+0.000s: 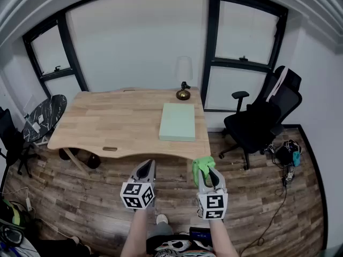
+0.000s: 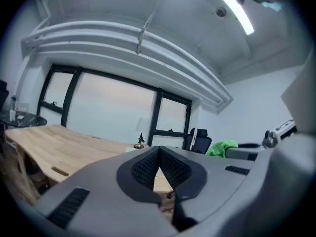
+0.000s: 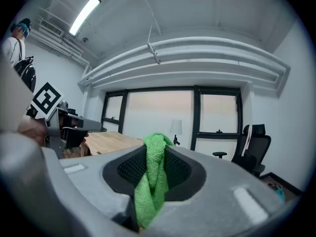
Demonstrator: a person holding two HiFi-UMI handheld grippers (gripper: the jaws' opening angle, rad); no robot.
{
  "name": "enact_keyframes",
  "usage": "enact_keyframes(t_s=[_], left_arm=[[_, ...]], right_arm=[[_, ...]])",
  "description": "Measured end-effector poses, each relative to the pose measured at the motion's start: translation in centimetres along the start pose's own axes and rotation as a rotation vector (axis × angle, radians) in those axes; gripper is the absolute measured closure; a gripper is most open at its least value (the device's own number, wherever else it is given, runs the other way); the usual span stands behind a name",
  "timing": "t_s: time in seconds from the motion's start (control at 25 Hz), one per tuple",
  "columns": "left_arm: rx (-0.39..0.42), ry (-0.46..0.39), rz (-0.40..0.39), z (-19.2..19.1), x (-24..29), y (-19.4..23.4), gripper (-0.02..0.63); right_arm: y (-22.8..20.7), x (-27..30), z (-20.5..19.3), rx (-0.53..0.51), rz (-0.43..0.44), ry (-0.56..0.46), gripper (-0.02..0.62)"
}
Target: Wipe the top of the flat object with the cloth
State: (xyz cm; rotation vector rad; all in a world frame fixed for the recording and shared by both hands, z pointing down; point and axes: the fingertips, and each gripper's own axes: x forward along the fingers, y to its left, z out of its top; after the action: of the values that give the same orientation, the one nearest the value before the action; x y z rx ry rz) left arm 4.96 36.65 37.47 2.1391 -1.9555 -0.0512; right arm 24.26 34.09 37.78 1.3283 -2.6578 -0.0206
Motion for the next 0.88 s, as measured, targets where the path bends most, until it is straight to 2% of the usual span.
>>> enact_keyframes(t_s=[0.2,0.48,0.68,0.88], left_arm=[[-0.063,-0.015,-0.035,0.9,-0.4,-0.1,0.6],[0.005,0.001,-0.016,0.7,-0.8,-0.3,0.6],[-0.018,0.008,0.016,0.1,-0.2,0.7,0.598],[-0.017,0.007,0.023,-0.2,1.8,1.3,0.598]], right_arm=[[0.0,-0.1,0.4,-0.003,-0.003,-0.002,0.502],[-0.1,0.1,0.6,0.01,0.014,-0.015,0.502],[-0.2,0.9,0.0,0.0,0.039,-0.005,0.502],[-1.5,2.6,-0.6,0.006,0.026,0.003,0.502]])
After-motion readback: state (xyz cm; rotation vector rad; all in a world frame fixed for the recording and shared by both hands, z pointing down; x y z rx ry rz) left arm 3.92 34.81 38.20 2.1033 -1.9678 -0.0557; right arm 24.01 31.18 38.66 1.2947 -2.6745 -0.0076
